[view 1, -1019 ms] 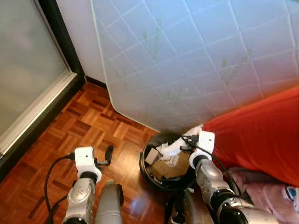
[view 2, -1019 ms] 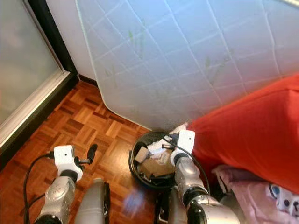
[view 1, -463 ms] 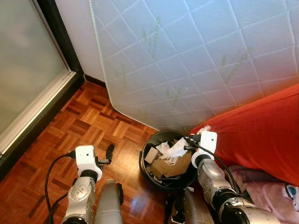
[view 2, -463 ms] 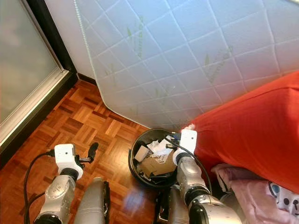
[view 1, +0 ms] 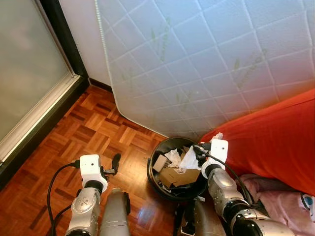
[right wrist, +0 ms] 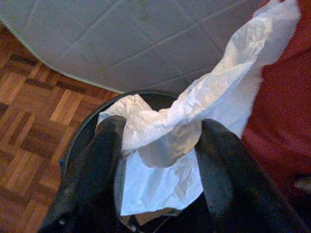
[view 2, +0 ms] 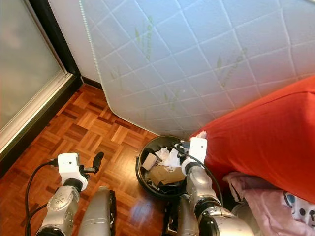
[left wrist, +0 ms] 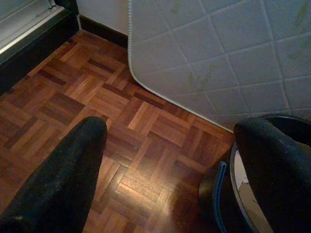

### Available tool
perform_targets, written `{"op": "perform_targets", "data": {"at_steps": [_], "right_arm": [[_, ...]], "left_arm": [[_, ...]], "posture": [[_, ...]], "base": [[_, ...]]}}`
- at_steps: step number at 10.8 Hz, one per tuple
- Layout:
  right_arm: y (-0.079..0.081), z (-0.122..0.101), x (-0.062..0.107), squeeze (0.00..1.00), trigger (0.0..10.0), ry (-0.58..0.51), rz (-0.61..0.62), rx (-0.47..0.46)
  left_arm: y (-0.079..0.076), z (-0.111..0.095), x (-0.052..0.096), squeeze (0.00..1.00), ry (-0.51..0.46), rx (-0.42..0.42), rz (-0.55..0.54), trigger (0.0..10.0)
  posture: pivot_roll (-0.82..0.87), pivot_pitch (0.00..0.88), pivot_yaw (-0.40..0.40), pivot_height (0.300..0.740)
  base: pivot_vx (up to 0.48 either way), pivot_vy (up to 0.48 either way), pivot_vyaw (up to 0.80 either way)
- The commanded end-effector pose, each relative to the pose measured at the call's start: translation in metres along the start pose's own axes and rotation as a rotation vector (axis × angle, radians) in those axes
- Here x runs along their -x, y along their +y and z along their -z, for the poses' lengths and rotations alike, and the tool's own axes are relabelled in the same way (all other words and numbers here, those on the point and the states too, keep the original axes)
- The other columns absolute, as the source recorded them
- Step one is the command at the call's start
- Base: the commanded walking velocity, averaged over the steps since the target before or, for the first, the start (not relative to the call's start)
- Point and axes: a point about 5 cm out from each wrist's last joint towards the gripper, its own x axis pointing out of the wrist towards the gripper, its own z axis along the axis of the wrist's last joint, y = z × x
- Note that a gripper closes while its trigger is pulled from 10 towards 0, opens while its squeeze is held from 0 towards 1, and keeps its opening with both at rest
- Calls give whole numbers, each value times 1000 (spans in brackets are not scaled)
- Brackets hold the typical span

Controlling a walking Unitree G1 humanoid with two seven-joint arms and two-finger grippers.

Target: Clean up the room

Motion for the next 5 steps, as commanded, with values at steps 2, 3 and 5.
{"op": "perform_targets", "data": {"at_steps": [2,3,5], "right_arm": [[2,25,7,1000,10000,99,-38,-6],[4,34,10,1000,10000,136,-65,-39],[11,48,15,1000,10000,197,-150,-48]], "left_arm": [[1,8,6,0,38,5,0,10000],[0,8,5,0,38,6,1,10000],[-1,8,5,0,39,7,1,10000]], "posture": [[272,324,-68,640],[272,324,-68,640],[271,325,-69,640]], "base": [[0,0,0],[0,0,0],[0,0,0]]}}
